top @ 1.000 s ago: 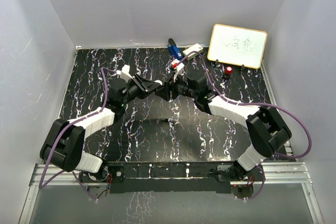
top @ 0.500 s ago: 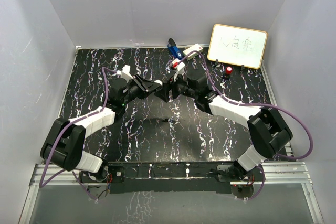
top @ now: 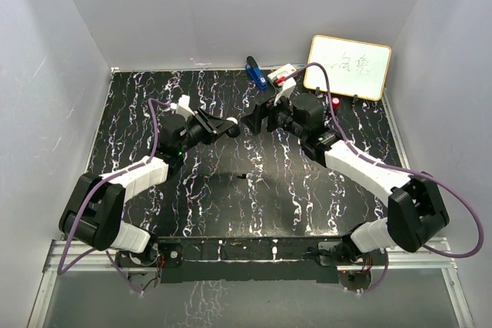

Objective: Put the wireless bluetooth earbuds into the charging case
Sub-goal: Pick up the charging case at the center of the board, then open the charging case.

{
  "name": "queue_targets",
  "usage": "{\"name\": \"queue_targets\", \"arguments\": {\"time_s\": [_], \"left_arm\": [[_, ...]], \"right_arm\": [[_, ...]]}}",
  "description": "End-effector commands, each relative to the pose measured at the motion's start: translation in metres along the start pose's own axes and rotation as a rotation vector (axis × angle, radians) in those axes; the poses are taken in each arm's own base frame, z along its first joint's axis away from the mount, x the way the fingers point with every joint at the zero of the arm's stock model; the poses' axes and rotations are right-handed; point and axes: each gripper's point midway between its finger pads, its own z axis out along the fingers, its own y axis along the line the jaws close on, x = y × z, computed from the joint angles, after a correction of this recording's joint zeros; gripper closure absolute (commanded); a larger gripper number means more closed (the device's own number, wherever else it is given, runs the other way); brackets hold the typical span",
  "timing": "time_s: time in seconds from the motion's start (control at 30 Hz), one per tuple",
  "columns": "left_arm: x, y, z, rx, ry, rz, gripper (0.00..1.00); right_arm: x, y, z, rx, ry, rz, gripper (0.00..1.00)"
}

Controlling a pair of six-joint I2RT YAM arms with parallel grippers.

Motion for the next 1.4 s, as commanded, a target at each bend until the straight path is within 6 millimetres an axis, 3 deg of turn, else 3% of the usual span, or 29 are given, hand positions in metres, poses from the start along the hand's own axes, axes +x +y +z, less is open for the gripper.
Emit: {"name": "queue_targets", "arguments": {"time_s": [0.0, 0.67, 1.37], "left_arm": [[-0.009, -0.033, -0.004, 0.090, -0.025, 0.026, 1.00], [-0.011, -0.048, -0.002, 0.139, -0.009, 0.014, 1.00], [-0.007, -0.044, -0.006, 0.136, -0.008, -0.021, 1.00]], "right_arm": [[0.001, -0.001, 0.005, 0.012, 0.027, 0.014, 0.21], [0.043, -0.001, 0.028, -0.039, 0.113, 0.073, 0.21], [0.037, 0.001, 0.051, -0.067, 0.078, 0.089, 0.21]]}}
